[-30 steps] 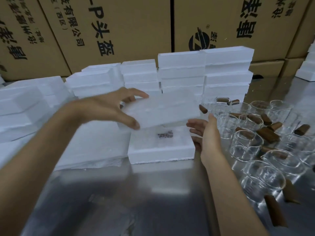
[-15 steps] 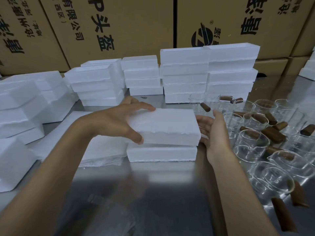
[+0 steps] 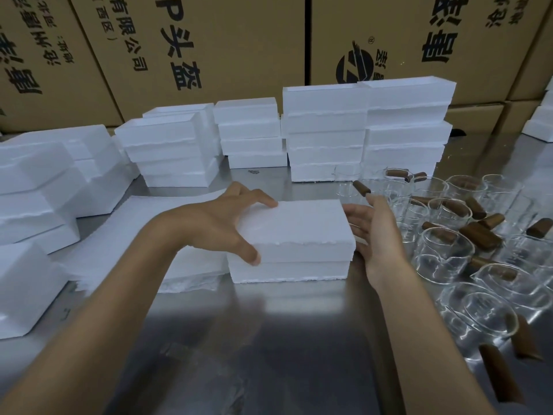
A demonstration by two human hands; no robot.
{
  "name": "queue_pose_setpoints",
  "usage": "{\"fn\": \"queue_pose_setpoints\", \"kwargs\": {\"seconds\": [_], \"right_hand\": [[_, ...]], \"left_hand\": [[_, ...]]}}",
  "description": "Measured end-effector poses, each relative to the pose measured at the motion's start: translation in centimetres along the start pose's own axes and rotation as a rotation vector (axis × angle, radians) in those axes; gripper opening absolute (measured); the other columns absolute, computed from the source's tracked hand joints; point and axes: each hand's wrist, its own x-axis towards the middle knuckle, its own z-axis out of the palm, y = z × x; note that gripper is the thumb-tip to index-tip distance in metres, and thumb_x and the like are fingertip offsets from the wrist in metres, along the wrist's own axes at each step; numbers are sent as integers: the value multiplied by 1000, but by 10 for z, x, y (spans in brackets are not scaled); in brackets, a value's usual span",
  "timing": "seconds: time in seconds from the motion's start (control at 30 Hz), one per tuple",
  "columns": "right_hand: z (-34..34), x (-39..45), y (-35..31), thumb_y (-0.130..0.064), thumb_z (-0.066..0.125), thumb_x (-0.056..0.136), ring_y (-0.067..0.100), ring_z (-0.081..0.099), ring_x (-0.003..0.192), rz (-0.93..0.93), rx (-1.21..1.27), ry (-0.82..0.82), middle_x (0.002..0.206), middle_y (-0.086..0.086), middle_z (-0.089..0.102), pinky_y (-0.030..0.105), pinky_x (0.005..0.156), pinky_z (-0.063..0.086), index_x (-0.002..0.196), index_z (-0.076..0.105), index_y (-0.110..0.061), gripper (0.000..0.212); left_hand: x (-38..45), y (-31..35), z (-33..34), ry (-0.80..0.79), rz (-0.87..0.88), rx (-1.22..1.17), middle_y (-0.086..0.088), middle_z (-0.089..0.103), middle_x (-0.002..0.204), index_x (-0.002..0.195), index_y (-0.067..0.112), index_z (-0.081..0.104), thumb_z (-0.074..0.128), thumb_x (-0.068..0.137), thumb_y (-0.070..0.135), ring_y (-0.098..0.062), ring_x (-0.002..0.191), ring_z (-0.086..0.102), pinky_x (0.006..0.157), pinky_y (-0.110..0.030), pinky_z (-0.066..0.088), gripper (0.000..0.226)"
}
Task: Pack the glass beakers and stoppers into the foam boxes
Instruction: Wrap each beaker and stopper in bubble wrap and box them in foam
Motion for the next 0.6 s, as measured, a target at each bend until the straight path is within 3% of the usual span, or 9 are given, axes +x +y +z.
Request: {"fn": "queue_pose_setpoints", "kwargs": {"seconds": [0.1, 0.2, 0.23, 0.47, 0.53, 0.6], "right_hand": [[2, -4, -1, -53, 56, 87, 5, 65, 69, -25, -87, -117, 91, -5, 75, 23, 58, 47, 93, 74, -21, 38], [4, -6, 2, -48, 71, 79, 13, 68, 97, -48, -271, -157, 109, -4, 72, 33, 92, 51, 103, 70, -26, 33], [5, -7, 2, -44, 73, 80, 15, 68, 99, -46, -291, -151, 110, -2, 72, 34, 95, 50, 104, 70, -25, 31], [6, -10, 0, -39, 75, 83, 18, 69, 96, -43, -236, -118, 111, 3, 72, 30, 84, 50, 103, 69, -18, 30], [7, -12, 0, -37, 76, 83, 19, 67, 89, -36, -196, -121, 106, 5, 72, 30, 80, 50, 104, 67, -16, 31], [8, -14, -1, -35, 76, 83, 17, 65, 83, -36, -170, -120, 100, 5, 72, 29, 73, 48, 104, 66, -15, 30]], "left_hand": [[0, 3, -1, 7, -33, 11, 19, 28, 128, 131, 62, 30, 85, 64, 44, -13, 123, 41, 105, -42, 43, 88], [0, 5, -1, 9, -46, 18, 17, 27, 128, 133, 59, 30, 85, 69, 38, -14, 122, 41, 105, -41, 43, 87], [-1, 6, -1, 10, -47, 19, 16, 27, 129, 134, 58, 30, 85, 70, 37, -14, 122, 40, 105, -41, 43, 88], [-2, 12, 5, 12, -67, 68, 15, 22, 136, 141, 52, 22, 82, 73, 39, -14, 119, 42, 100, -37, 46, 91], [-1, 14, 9, 23, -70, 72, 18, 18, 143, 142, 51, 21, 80, 70, 57, -12, 121, 40, 100, -31, 41, 93], [-1, 18, 10, 34, -84, 34, 23, 12, 149, 142, 52, 24, 64, 63, 84, -12, 130, 36, 107, -33, 34, 94]]}}
